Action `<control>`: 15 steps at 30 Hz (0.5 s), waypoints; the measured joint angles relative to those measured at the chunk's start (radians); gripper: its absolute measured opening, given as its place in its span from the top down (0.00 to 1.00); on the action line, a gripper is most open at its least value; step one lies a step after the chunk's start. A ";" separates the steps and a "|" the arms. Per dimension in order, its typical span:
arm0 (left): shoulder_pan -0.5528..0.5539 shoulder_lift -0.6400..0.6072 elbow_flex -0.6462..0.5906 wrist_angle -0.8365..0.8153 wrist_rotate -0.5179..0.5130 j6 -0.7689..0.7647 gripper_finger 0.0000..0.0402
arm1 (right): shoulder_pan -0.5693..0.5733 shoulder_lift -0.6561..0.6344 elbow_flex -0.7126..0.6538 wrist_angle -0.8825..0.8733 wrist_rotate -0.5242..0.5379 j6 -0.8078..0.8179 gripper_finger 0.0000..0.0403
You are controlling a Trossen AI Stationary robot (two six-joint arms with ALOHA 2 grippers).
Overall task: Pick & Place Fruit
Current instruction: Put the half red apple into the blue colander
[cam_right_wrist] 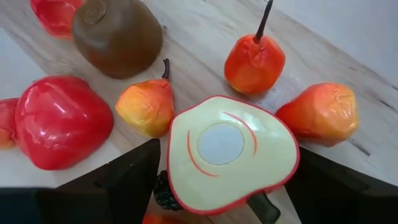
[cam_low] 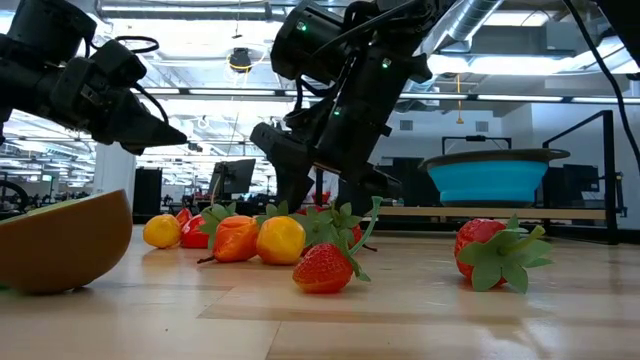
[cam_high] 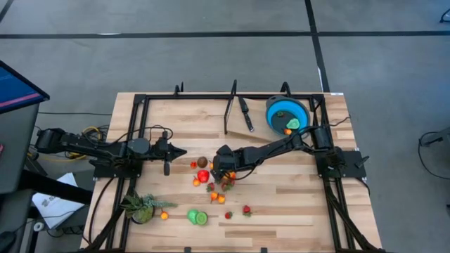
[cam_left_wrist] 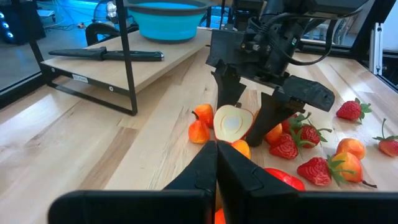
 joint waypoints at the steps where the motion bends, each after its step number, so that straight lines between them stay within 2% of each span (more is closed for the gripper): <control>1: 0.000 0.000 0.000 0.000 0.000 0.000 1.00 | -0.001 0.000 0.000 0.000 -0.001 -0.001 0.23; 15: 0.000 0.000 0.000 0.000 0.000 -0.001 1.00 | -0.001 0.000 0.000 0.001 0.006 -0.044 0.23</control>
